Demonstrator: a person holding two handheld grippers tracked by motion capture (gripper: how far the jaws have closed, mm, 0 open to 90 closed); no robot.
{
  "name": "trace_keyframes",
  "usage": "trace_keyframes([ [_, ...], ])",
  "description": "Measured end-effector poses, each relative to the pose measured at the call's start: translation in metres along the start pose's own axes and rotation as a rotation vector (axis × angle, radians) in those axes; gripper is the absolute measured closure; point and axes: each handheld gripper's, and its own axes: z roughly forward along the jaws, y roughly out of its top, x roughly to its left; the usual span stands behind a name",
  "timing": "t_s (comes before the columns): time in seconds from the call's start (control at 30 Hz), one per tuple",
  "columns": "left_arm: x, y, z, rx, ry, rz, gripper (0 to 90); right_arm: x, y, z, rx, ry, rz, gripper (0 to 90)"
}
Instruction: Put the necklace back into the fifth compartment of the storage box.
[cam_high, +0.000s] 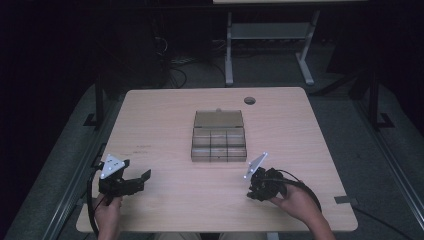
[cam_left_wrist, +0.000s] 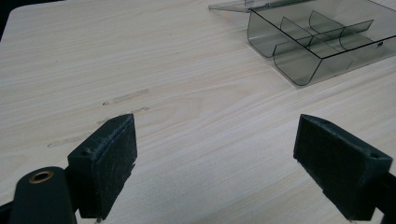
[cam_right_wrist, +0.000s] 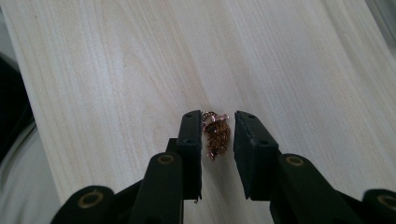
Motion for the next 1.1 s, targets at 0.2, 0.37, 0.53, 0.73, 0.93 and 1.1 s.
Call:
trace_keyframes([
  [0.2, 0.0002, 0.0004, -0.0001, -0.003, 0.0, 0.002, 13.0, -0.0005, 0.0017, 0.0043, 0.022, -0.002, -0.007, 74.4],
  [0.37, 0.0004, 0.0002, -0.0002, -0.004, 0.0, -0.002, 13.0, -0.0006, 0.0027, 0.007, 0.033, -0.008, -0.011, 75.5],
  [0.53, 0.0028, 0.0006, -0.0018, -0.012, 0.003, -0.013, 13.0, -0.001, 0.0027, 0.0079, 0.04, -0.007, -0.015, 79.1],
  [0.73, 0.0015, 0.0005, -0.001, -0.008, 0.001, -0.007, 13.0, -0.0019, 0.002, 0.0074, 0.046, 0.002, -0.007, 84.5],
  [0.93, 0.0015, 0.0005, -0.0011, -0.011, 0.003, -0.007, 13.0, -0.0029, 0.0009, 0.0063, 0.042, 0.012, -0.001, 85.8],
  [1.1, 0.0014, 0.0006, -0.0014, -0.013, 0.004, -0.01, 13.0, -0.0029, 0.0006, 0.0049, 0.037, 0.019, 0.001, 86.2],
])
